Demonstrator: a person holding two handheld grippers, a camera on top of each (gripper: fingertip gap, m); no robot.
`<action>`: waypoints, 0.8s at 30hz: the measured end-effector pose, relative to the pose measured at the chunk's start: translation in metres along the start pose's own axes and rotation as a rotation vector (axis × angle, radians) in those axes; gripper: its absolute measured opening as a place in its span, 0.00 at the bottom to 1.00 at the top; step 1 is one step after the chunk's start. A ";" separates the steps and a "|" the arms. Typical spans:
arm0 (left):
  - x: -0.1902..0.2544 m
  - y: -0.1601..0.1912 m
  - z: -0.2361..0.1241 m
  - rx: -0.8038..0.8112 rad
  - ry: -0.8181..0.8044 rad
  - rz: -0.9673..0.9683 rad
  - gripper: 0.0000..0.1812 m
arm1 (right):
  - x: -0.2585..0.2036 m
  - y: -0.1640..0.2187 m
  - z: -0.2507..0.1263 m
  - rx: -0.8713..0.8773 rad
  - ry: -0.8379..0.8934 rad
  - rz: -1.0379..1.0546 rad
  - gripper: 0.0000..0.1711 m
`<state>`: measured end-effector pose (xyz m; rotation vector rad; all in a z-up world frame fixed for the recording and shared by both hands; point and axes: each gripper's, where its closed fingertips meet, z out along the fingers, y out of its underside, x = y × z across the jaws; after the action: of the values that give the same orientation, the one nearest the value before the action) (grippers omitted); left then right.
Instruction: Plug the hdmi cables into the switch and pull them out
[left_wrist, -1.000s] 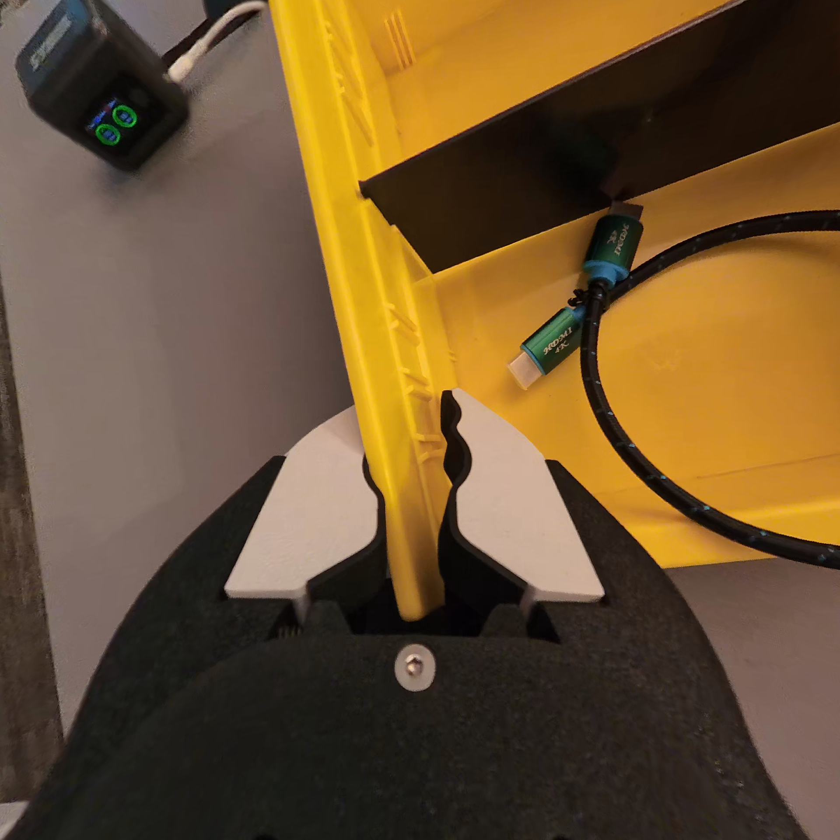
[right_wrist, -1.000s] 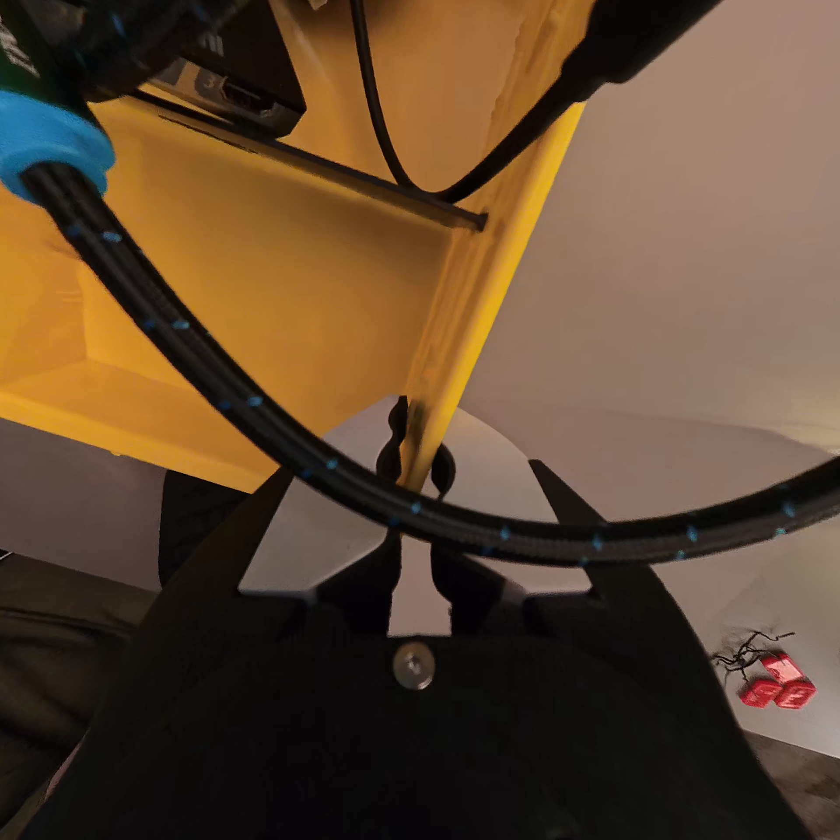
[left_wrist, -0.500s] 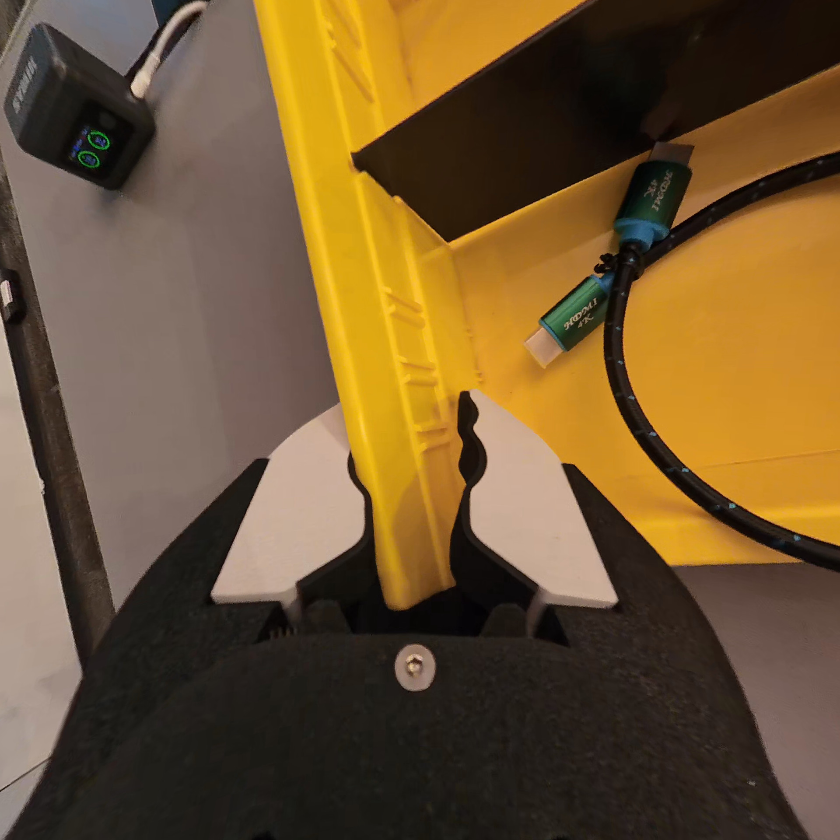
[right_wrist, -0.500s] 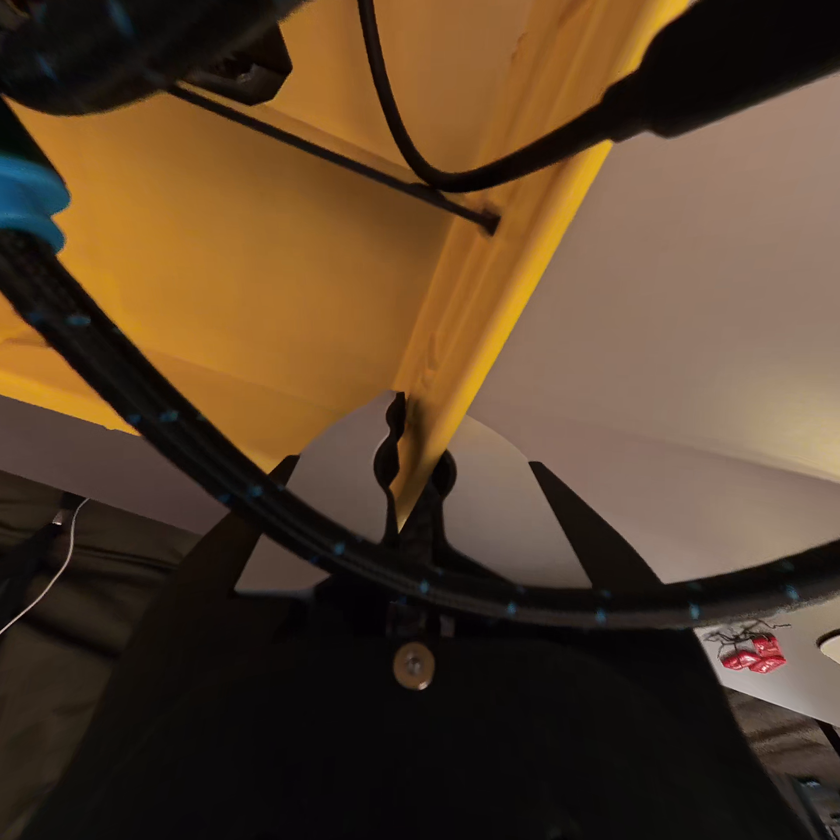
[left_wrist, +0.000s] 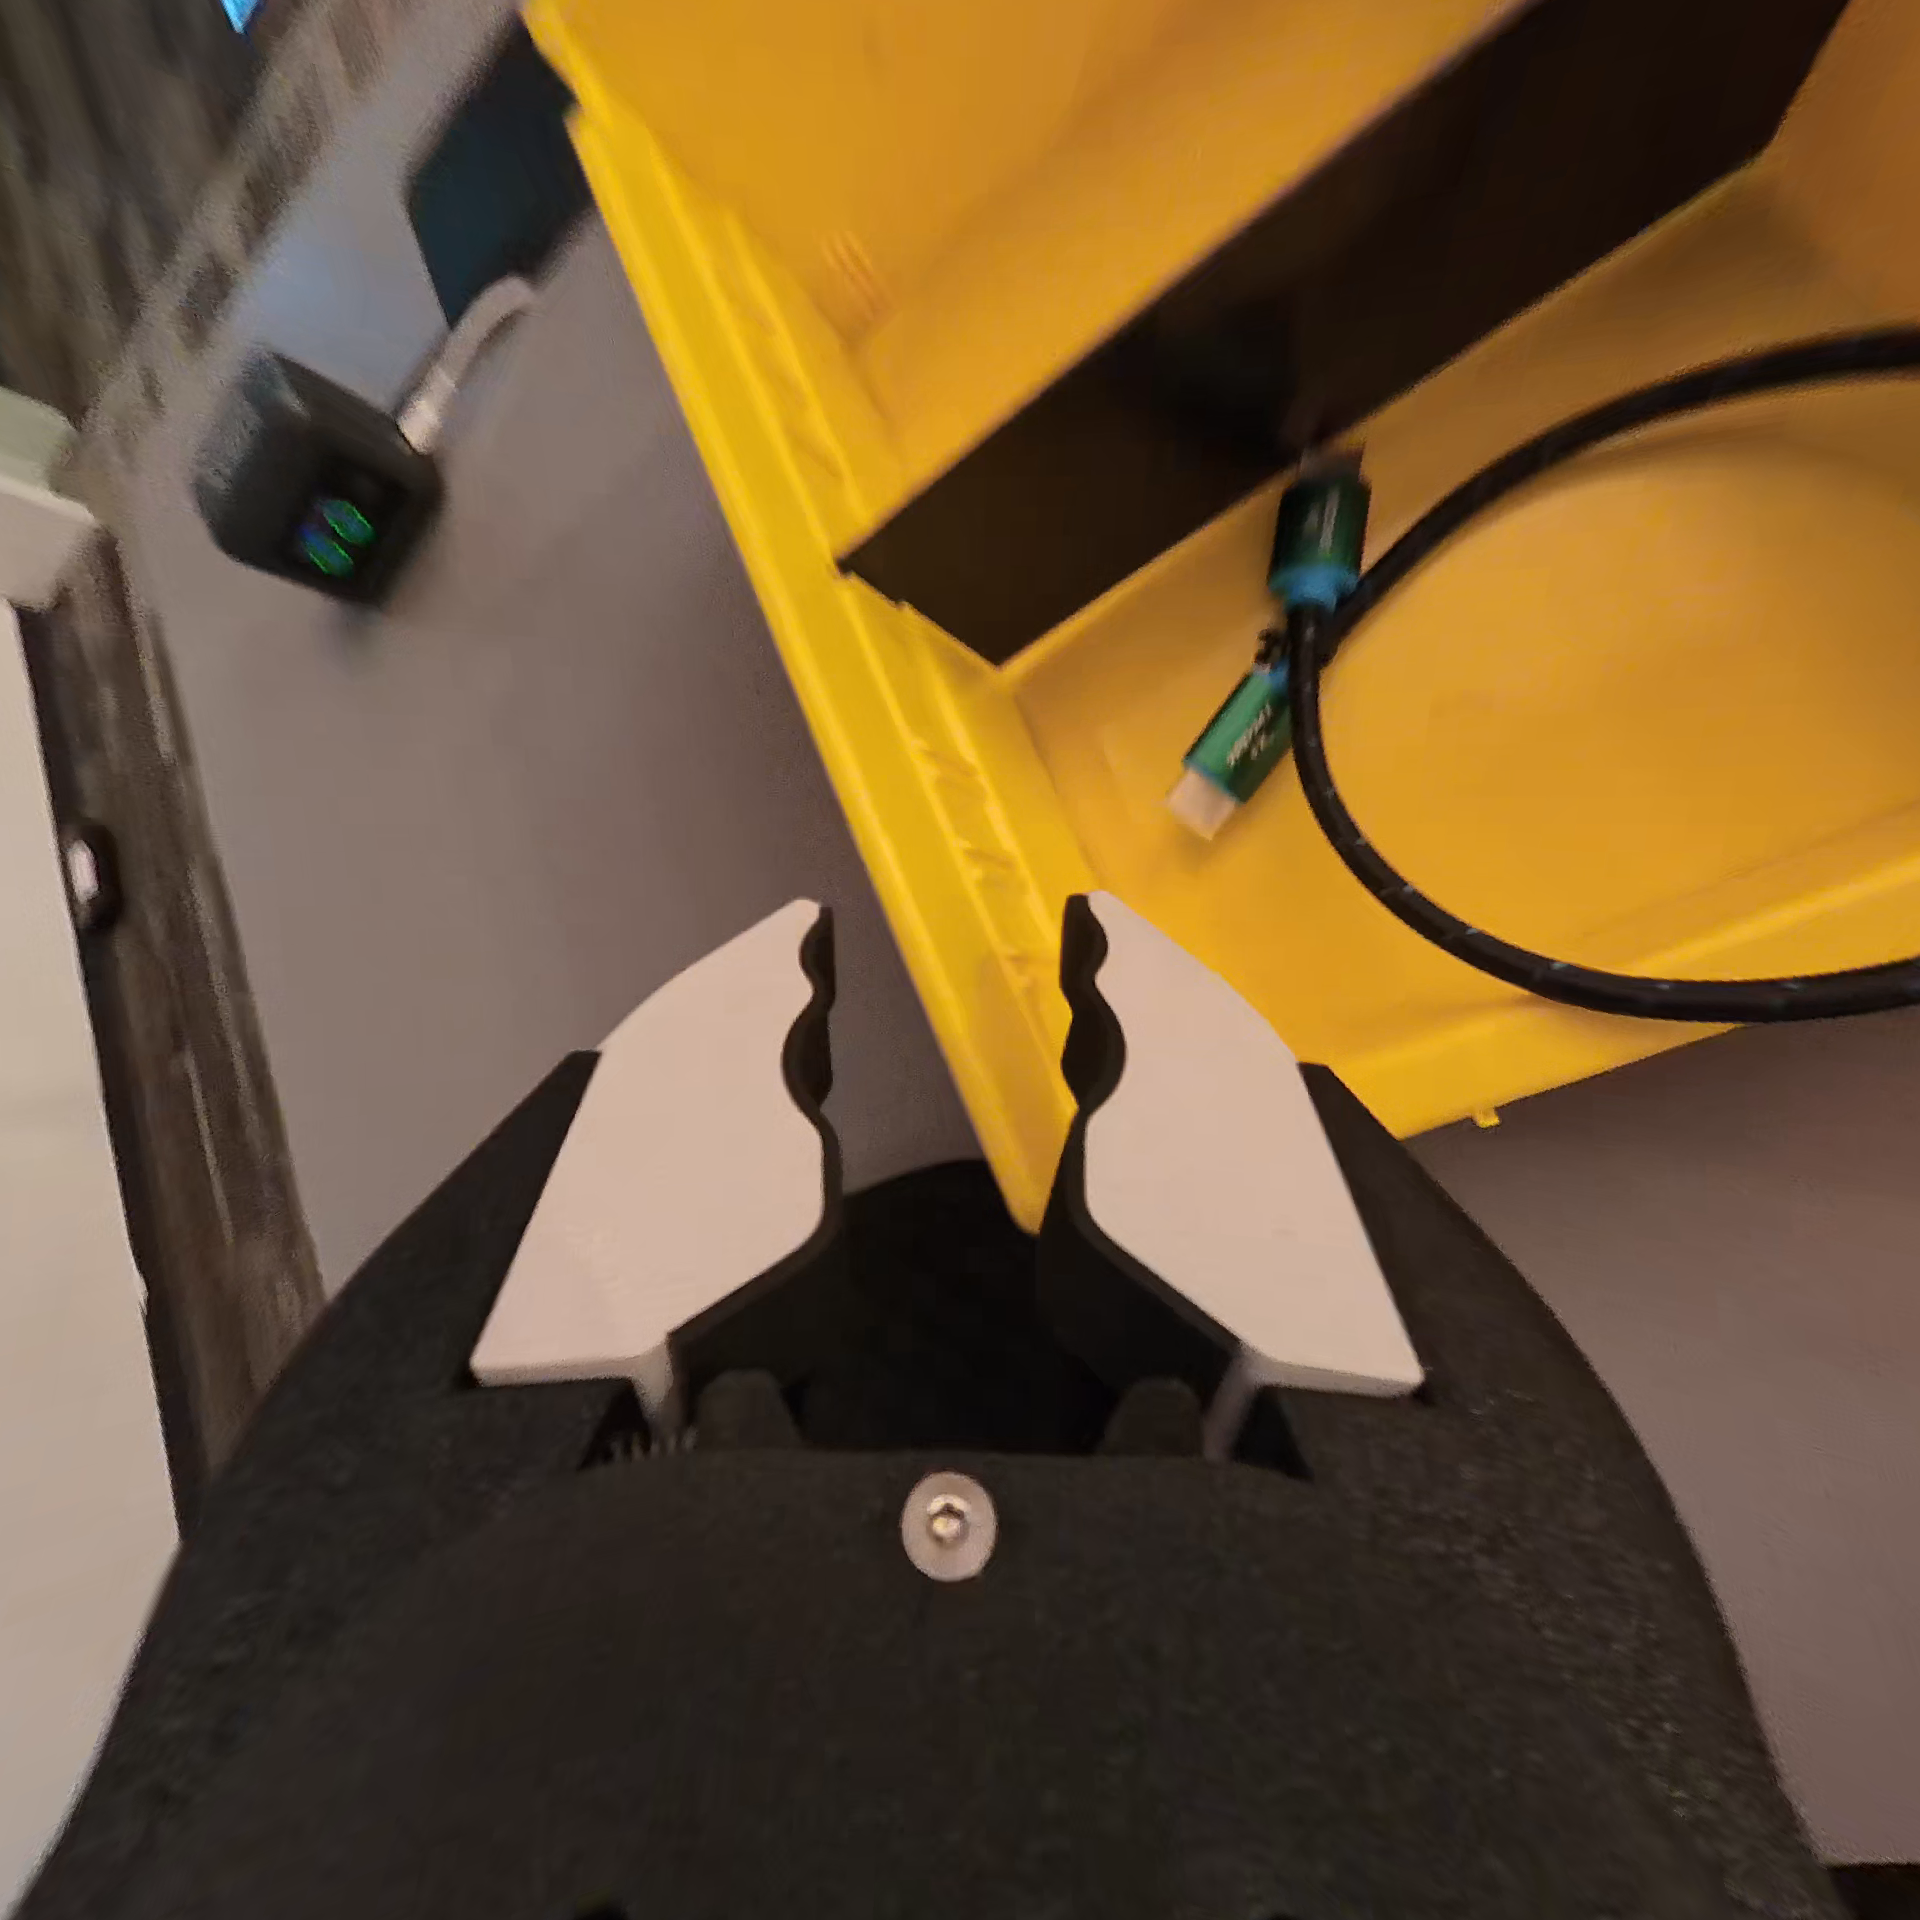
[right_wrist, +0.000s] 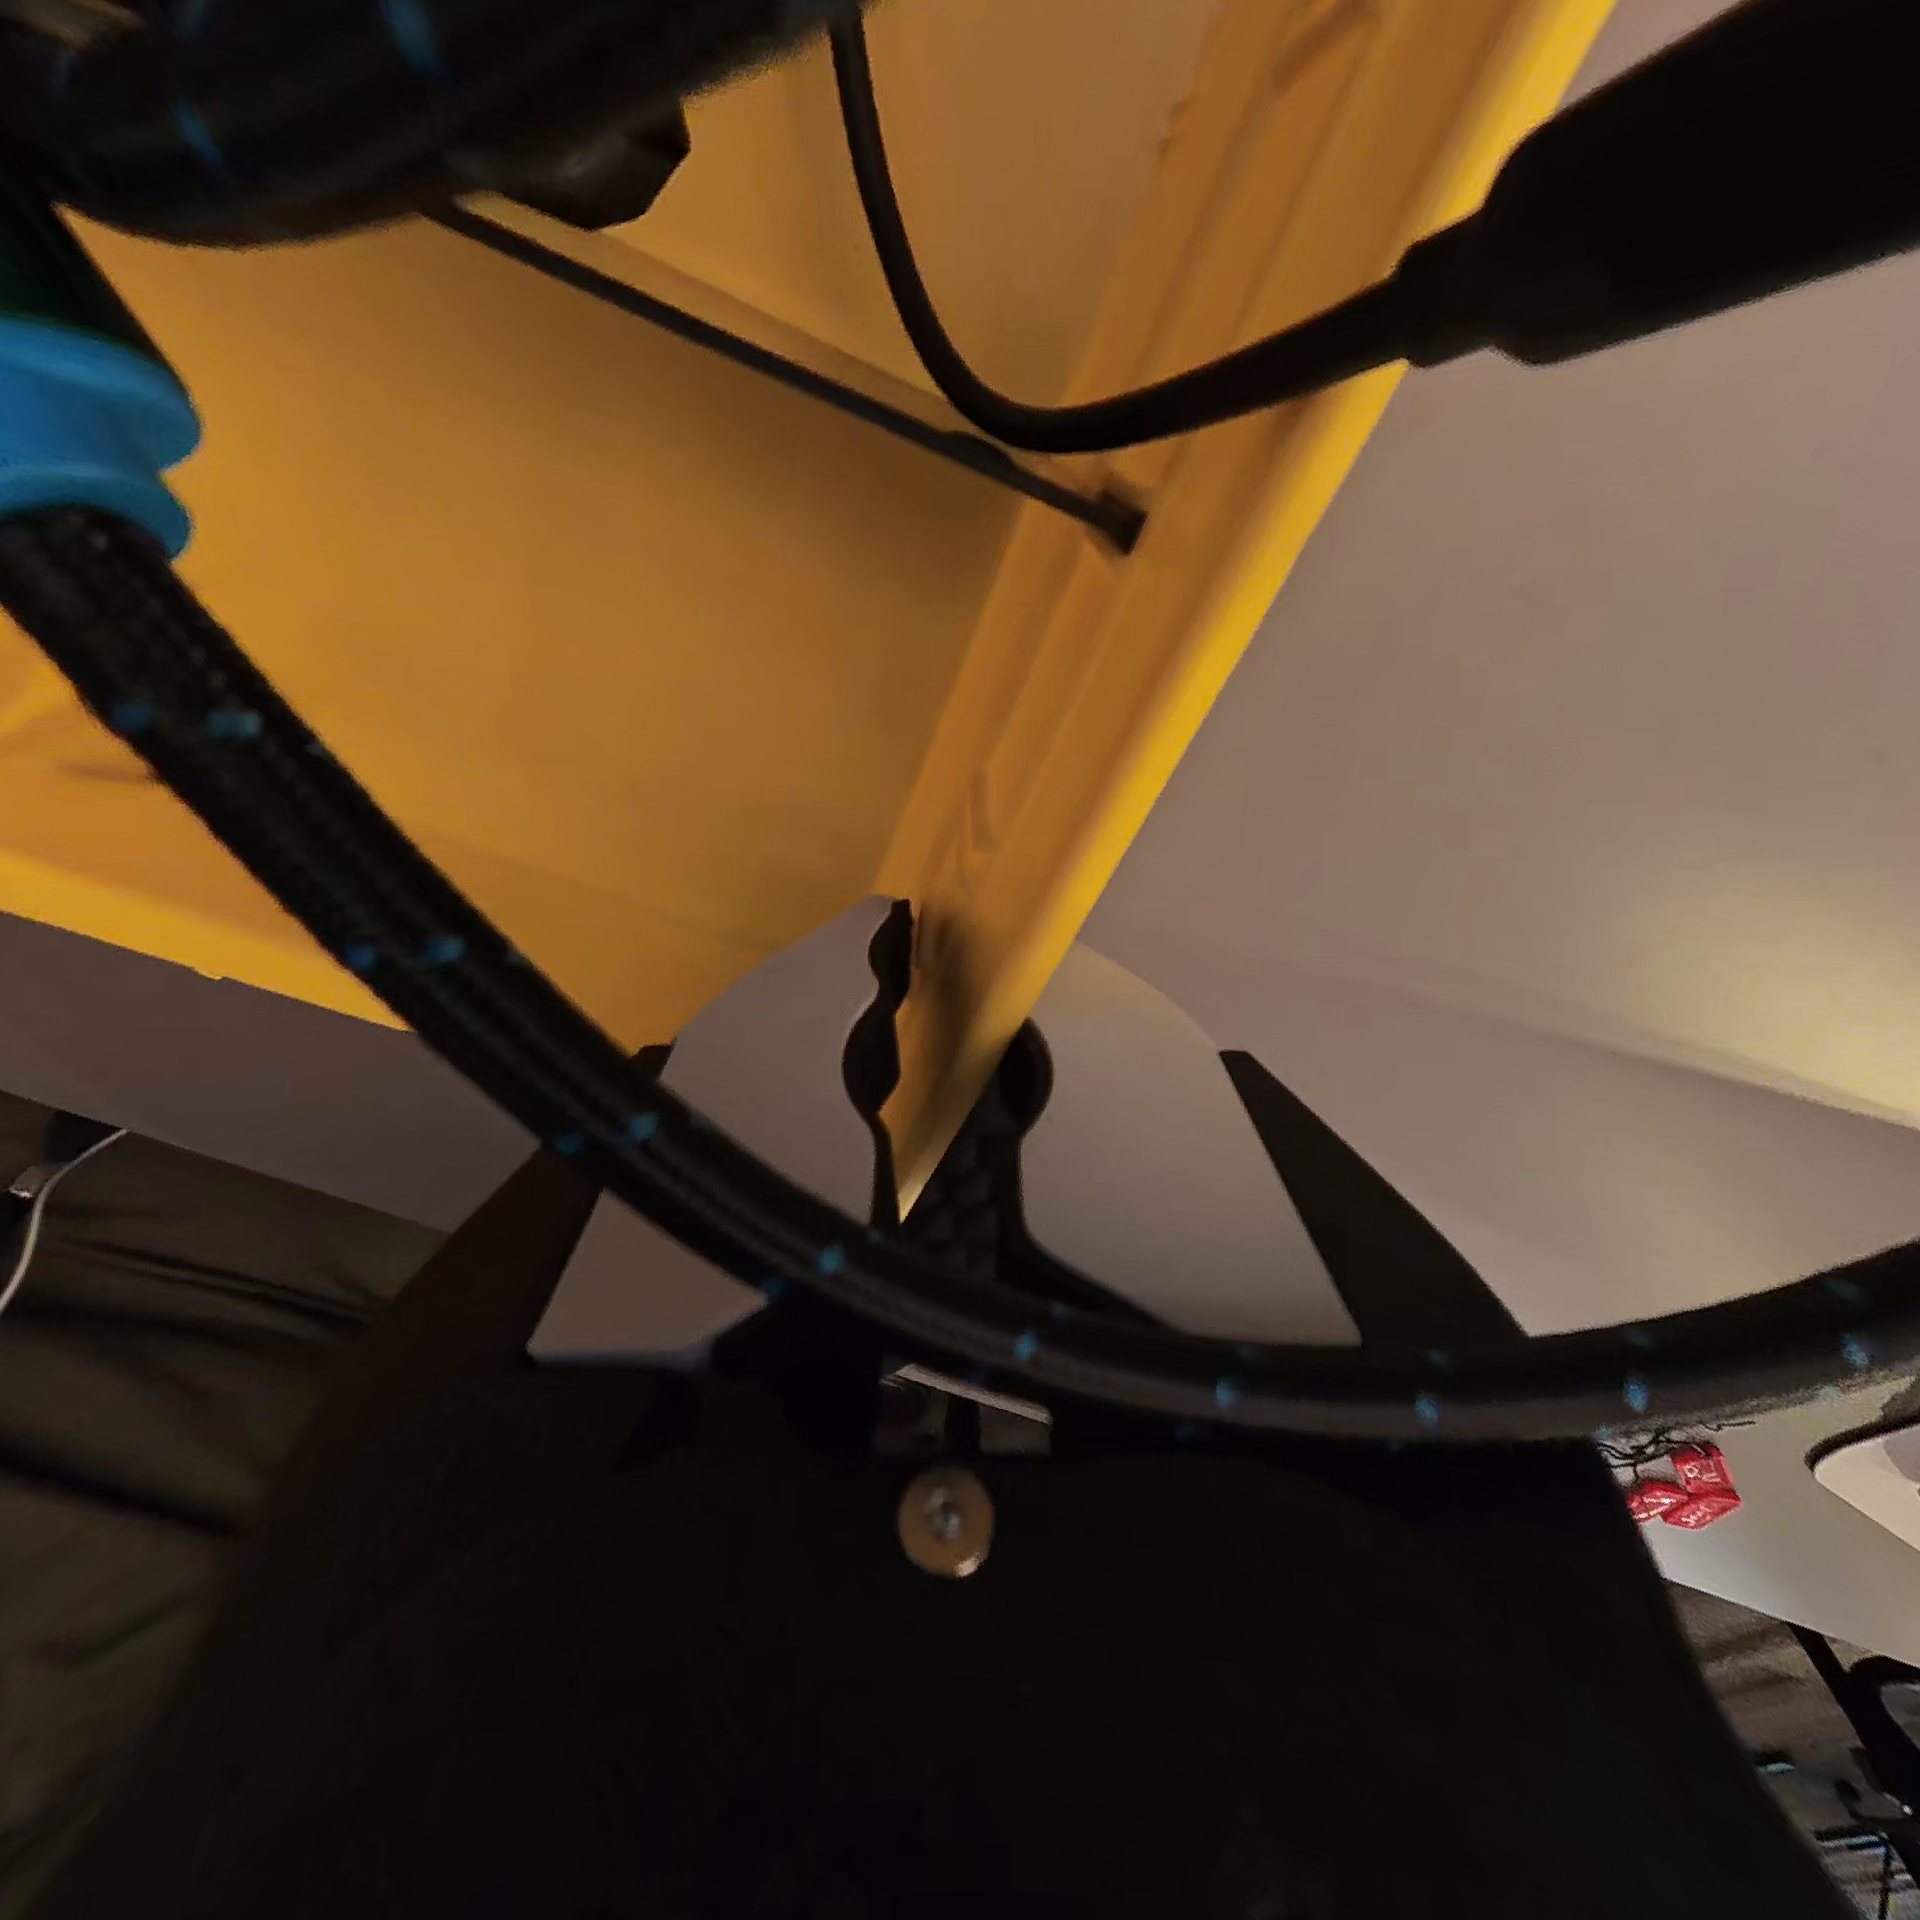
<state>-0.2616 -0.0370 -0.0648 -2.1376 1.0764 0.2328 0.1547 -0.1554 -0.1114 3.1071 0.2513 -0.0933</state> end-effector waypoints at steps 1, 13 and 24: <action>-0.004 -0.009 -0.010 0.046 -0.002 0.015 0.23 | 0.000 0.000 0.000 -0.002 0.000 -0.003 0.09; -0.091 -0.103 -0.132 0.380 -0.039 0.046 0.24 | 0.003 0.012 -0.038 0.313 0.094 0.062 0.11; -0.111 -0.094 -0.139 0.553 0.086 0.002 0.21 | 0.006 -0.009 -0.007 0.327 -0.054 0.408 0.03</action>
<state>-0.2820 -0.0242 0.1350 -1.6587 1.0442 -0.1470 0.1597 -0.1454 -0.1051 3.3896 -0.4438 -0.2299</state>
